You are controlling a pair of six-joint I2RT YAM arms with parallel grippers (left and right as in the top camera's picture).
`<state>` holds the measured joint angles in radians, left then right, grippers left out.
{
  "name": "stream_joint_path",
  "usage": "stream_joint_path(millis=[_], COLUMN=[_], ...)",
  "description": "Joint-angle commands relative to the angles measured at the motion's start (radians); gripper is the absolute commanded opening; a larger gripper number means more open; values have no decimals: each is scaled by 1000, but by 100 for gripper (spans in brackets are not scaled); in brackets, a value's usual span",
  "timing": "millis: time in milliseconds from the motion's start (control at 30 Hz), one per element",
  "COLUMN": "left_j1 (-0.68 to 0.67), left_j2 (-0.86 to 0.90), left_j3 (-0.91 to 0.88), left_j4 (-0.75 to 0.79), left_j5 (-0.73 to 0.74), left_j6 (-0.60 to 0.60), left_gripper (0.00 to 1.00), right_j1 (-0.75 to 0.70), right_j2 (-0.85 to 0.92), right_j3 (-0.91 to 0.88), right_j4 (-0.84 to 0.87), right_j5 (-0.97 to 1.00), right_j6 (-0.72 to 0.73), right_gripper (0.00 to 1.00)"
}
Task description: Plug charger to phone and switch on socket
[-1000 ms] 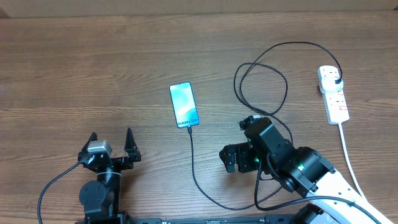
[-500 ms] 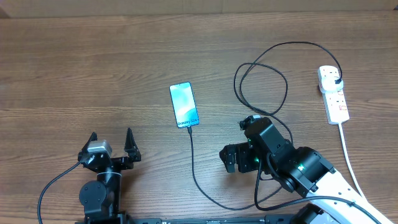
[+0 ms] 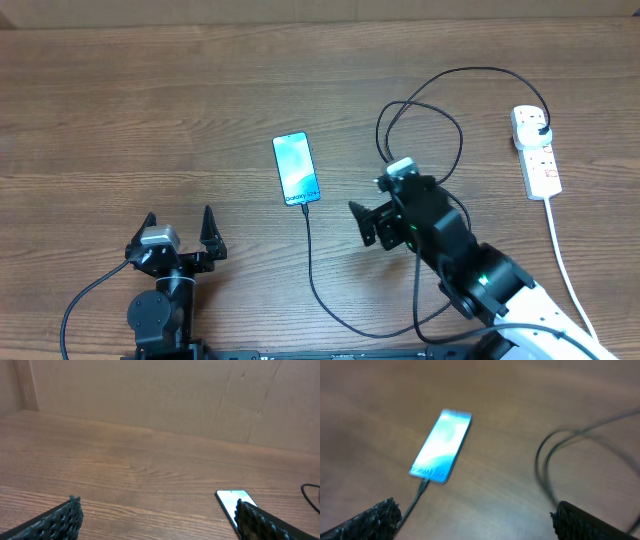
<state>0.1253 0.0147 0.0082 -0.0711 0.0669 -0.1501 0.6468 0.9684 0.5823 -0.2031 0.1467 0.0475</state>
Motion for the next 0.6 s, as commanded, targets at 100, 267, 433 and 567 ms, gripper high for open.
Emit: stream_joint_path(millis=[100, 267, 433, 567], left_j1=[5, 5, 5, 5], left_j2=[-10, -10, -10, -10], left_j3=[-3, -3, -3, -3], left_j4=[-2, -2, -2, -2], left_j5=[3, 3, 3, 3], left_j6=[-3, -3, -3, -3], left_gripper=[99, 100, 100, 100], right_j1=[-111, -183, -237, -252], right_j2=[-228, -455, -618, -711], right_j3=[-296, -420, -446, -446], right_j4=[321, 355, 249, 151], right_j5=[-78, -127, -182, -187], right_j6=[-75, -76, -75, -75], right_gripper=[100, 100, 100, 100])
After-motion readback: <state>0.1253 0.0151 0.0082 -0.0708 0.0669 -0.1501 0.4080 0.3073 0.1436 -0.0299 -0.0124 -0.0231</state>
